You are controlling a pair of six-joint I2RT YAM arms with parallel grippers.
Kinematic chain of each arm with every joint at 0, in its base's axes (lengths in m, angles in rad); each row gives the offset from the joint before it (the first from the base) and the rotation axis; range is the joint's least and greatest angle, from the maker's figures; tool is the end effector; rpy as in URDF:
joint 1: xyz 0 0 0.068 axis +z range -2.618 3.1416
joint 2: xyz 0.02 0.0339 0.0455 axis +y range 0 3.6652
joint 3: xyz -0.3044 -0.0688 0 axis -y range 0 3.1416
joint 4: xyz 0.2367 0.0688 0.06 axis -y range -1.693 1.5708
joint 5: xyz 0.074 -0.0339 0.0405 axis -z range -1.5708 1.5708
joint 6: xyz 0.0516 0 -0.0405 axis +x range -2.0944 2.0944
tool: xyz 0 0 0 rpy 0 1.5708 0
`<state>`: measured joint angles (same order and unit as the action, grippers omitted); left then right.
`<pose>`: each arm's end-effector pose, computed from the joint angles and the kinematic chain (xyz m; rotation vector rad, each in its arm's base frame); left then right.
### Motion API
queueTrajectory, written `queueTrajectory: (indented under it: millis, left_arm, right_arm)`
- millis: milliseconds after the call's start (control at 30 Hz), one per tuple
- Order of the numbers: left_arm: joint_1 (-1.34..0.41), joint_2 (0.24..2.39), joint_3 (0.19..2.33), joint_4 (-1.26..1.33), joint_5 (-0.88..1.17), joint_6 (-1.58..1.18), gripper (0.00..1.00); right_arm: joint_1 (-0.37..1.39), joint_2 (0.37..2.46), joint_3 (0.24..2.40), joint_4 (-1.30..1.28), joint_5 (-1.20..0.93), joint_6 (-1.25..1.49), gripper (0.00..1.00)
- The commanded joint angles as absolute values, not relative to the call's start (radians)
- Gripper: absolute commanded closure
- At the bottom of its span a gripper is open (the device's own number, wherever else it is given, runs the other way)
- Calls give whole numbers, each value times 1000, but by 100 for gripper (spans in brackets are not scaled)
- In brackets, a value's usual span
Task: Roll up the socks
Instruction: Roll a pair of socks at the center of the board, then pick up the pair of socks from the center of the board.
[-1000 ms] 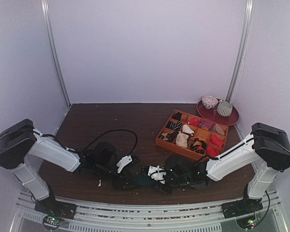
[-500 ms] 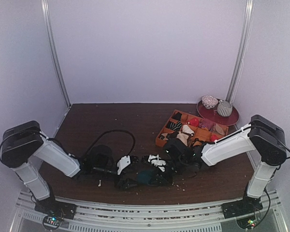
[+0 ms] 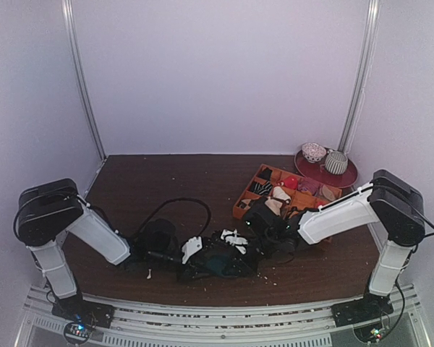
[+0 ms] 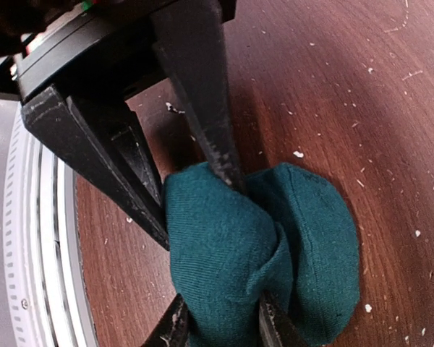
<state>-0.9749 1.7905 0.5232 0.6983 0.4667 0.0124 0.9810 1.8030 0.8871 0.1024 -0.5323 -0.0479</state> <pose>0.1579 -0.2742 0.1379 1.3197 1.8367 -1.0408 0.1802 0.3164 0.1725 -1.4629 2.0384 1.0537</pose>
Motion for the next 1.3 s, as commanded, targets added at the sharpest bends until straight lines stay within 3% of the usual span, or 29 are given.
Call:
queueTrajectory:
  millis: [0, 133, 200, 367, 500, 567, 600, 633, 667, 700, 1267]
  left_arm:
    - [-983, 1822, 562, 689, 518, -5, 76]
    - [-982, 1852, 568, 652, 523, -38, 87]
    - [-982, 1864, 565, 643, 529, -54, 100]
    - [-982, 1910, 564, 619, 516, -100, 100]
    - [-979, 1943, 545, 635, 519, -133, 100]
    - [-976, 1958, 539, 634, 523, -143, 100]
    - [-976, 1966, 536, 635, 527, -148, 100]
    - [-976, 1969, 531, 637, 527, -151, 100]
    - [-976, 1970, 528, 638, 529, -154, 100]
    - [-975, 1972, 526, 637, 529, -156, 100]
    - [-973, 1993, 545, 582, 538, -147, 100]
  right_arm:
    - [977, 1883, 883, -83, -446, -37, 72]
    - [974, 1889, 908, -97, -442, -41, 71]
    - [975, 1892, 911, -95, -440, -41, 71]
    - [973, 1864, 907, -78, -417, -20, 58]
    - [962, 1706, 844, 32, -332, -10, 51]
    - [962, 1575, 763, 153, -291, -17, 41]
    - [962, 1508, 720, 232, -285, -17, 28]
    - [961, 1456, 678, 298, -303, -26, 22]
    - [959, 1425, 659, 328, -313, -32, 7]
    - [956, 1411, 656, 332, -315, -23, 1]
    - [909, 1700, 717, 413, -536, 10, 0]
